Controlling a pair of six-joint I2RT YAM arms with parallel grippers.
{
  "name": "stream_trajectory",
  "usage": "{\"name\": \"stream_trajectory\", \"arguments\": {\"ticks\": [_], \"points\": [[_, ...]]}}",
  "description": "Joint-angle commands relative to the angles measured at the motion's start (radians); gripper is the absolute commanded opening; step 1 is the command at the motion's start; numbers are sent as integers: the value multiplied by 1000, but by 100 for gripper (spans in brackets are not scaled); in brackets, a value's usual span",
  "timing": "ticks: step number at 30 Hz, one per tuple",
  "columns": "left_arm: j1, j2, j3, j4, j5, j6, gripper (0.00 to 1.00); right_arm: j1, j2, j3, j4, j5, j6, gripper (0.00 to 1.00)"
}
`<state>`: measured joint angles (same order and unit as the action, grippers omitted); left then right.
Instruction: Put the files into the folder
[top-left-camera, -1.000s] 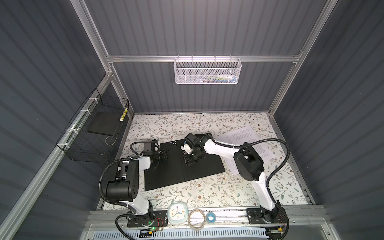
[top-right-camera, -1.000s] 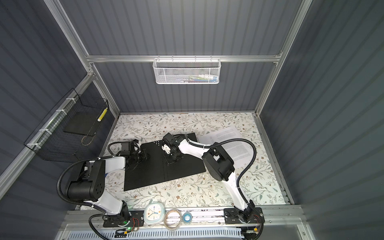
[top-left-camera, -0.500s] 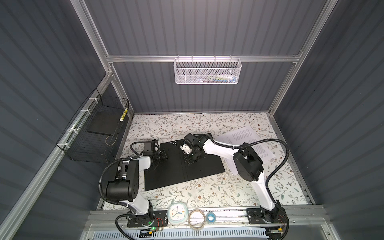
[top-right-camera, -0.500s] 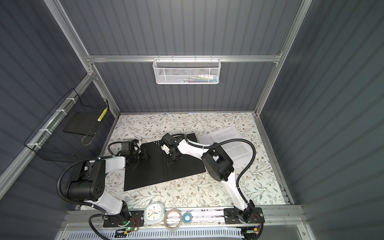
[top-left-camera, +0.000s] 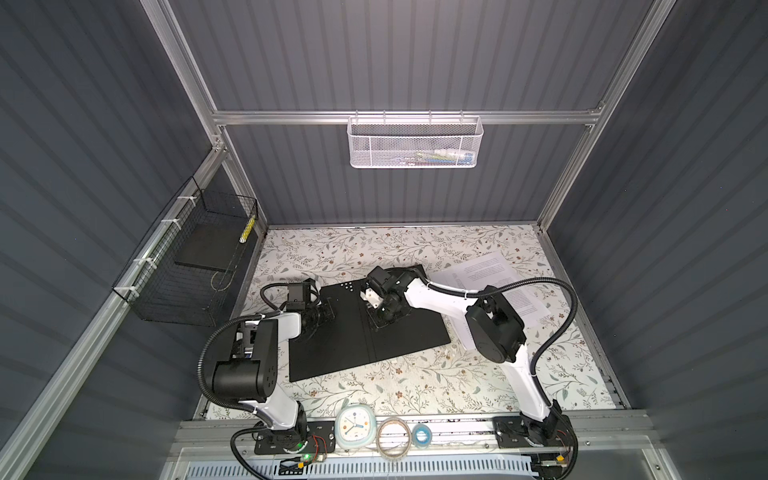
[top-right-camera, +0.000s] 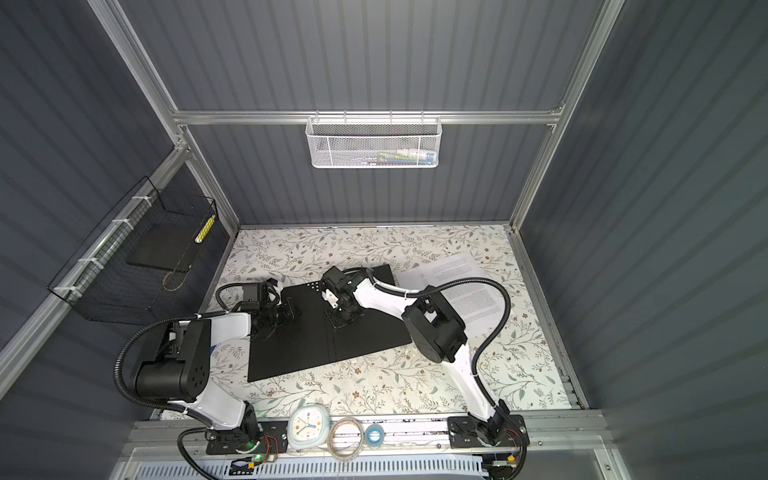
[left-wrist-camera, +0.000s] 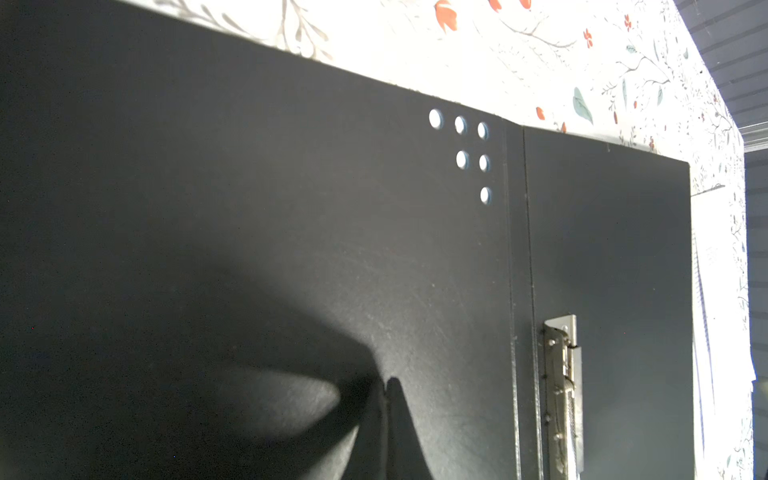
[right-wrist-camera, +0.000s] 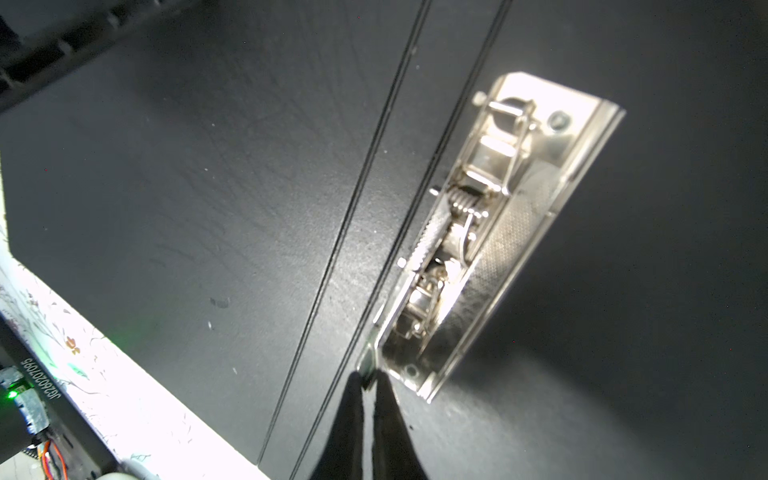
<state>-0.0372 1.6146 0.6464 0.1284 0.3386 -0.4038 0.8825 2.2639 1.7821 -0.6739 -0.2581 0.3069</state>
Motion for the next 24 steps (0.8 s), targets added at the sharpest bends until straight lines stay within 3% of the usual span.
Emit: {"name": "stream_trajectory", "arguments": {"ticks": [1,8,15,24], "points": [[3,48,-19,-126,-21,13,1,5,59,14,-7,95,-19,7],[3,51,-18,-126,-17,15,0,6,35,-10,64,94,22,8],[3,54,-14,-125,-16,15,0,6,20,-19,102,84,47,21],[3,54,-15,-126,-16,16,0,1,-35,-42,123,155,31,19]]}}
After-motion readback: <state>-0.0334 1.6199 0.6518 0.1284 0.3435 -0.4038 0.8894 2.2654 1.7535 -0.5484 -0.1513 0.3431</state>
